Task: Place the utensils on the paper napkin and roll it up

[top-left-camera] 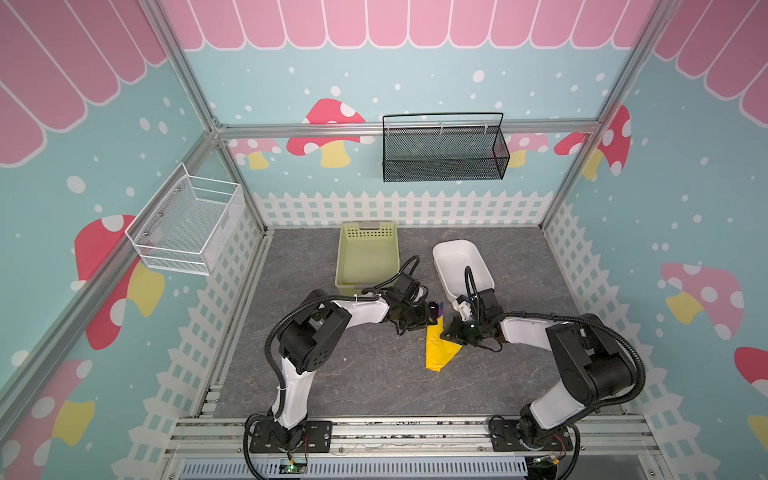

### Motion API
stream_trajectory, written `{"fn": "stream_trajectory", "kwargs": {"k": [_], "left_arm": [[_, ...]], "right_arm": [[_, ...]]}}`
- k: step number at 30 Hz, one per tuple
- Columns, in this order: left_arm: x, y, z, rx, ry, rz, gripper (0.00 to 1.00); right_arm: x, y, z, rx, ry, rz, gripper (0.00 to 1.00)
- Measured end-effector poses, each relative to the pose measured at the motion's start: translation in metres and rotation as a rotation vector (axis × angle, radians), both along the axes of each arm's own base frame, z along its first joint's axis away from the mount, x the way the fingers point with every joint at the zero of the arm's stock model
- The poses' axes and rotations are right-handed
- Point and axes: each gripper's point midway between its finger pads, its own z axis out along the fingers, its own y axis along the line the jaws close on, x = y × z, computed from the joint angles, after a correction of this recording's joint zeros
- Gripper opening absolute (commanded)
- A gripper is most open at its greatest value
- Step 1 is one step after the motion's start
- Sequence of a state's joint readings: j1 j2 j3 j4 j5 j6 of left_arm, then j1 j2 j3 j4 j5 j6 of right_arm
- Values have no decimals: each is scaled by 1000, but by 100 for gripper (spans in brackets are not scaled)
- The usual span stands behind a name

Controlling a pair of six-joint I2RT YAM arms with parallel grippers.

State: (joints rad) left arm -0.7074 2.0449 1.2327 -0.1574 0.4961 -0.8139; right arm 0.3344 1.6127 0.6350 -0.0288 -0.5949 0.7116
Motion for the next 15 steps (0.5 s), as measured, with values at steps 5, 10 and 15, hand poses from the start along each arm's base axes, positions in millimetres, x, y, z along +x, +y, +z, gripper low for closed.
{"fn": "stream_trajectory", "kwargs": {"k": [5, 10, 15], "left_arm": [[-2, -1, -1, -4, -16, -15, 36], [-5, -1, -1, -1, -36, -28, 36], [-9, 0, -2, 7, -44, -41, 34]], "right_arm": [[0, 1, 0, 5, 2, 3, 1], [0, 1, 0, 7, 2, 4, 1], [0, 1, 0, 8, 2, 5, 1]]}}
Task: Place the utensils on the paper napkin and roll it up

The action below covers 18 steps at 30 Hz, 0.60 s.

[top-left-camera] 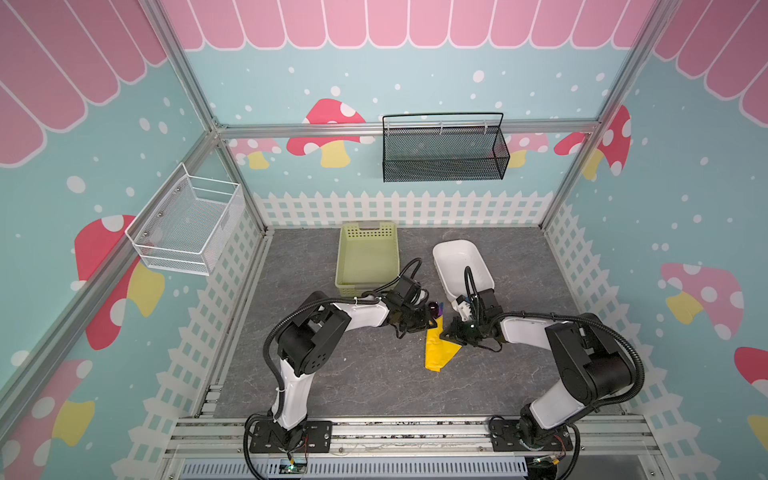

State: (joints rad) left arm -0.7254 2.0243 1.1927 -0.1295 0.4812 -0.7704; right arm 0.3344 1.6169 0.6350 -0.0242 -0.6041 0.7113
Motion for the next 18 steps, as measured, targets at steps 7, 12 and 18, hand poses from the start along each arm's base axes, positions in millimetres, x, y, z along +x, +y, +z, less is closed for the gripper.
{"fn": "stream_trajectory", "kwargs": {"k": [7, 12, 18], "left_arm": [[-2, -1, -1, -8, 3, -4, 34], [-4, -2, -2, -34, 10, -5, 29], [-6, -2, -2, -46, 7, -4, 28]], "right_arm": [[-1, 1, -1, 9, -3, 4, 1], [-2, 4, -1, 36, -11, 14, 0], [-2, 6, -1, 51, -22, 18, 0]]}}
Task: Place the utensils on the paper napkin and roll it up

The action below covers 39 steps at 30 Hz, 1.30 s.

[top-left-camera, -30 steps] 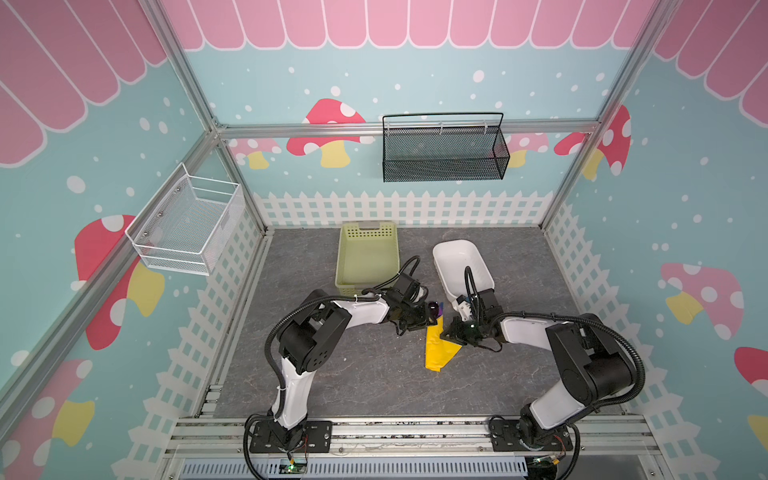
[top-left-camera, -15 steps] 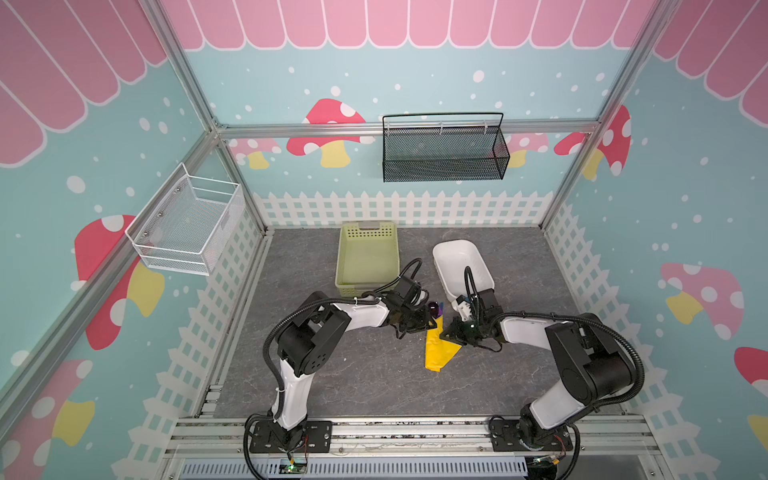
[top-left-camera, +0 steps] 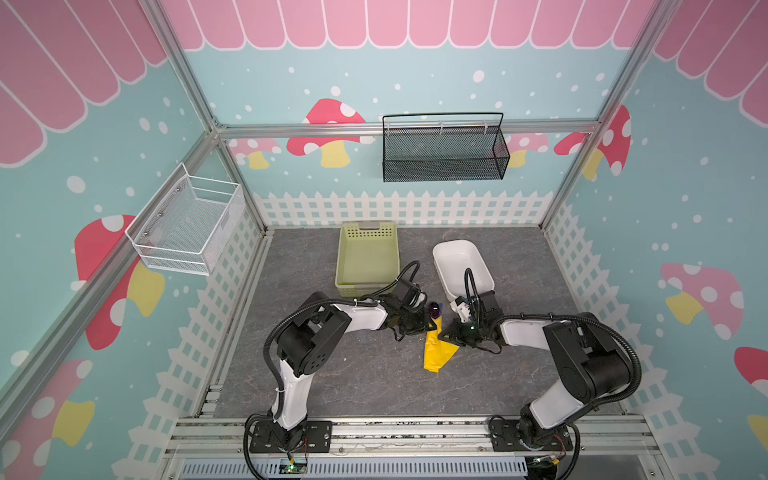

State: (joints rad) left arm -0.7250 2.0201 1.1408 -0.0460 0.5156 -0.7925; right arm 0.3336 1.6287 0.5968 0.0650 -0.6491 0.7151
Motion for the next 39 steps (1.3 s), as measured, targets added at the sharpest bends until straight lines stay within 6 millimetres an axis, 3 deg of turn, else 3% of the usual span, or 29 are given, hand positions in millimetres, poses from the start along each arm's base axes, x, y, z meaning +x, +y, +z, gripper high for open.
{"fn": "stream_trajectory", "kwargs": {"k": [11, 20, 31, 39], "left_arm": [[0, 3, -4, 23, -7, 3, 9], [0, 3, -3, 28, -24, 1, 0], [-9, 8, -1, 26, -40, -7, 0], [-14, 13, 0, 13, -50, -3, 0]], "right_arm": [[0, 1, 1, 4, -3, 2, 0], [0, 0, 1, 3, -9, 1, 2], [-10, -10, 7, -34, -23, -27, 13], [-21, -5, 10, 27, -9, -10, 23]]}}
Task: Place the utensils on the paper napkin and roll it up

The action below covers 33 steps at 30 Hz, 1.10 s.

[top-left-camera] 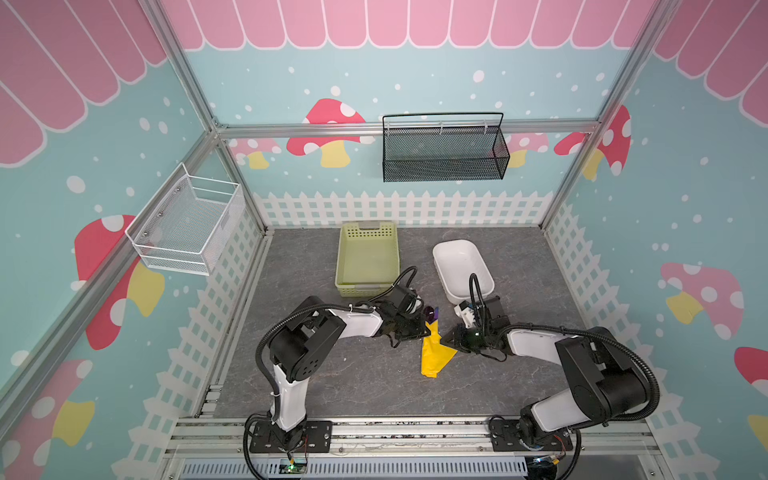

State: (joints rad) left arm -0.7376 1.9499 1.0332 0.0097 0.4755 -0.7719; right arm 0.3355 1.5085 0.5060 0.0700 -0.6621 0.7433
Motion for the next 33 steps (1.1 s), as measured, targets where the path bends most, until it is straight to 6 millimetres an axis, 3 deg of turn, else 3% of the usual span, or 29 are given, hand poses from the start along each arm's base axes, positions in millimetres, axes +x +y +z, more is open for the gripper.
{"fn": "stream_trajectory", "kwargs": {"k": [12, 24, 33], "left_arm": [[-4, 2, 1, -50, 4, 16, 0], [-9, 8, 4, -80, 28, 40, 0], [-6, 4, 24, -141, 6, 46, 0]], "right_arm": [[-8, 13, 1, 109, 28, 37, 32], [-8, 18, 6, 154, 28, 46, 35], [-9, 23, 12, 197, 23, 65, 36]]}}
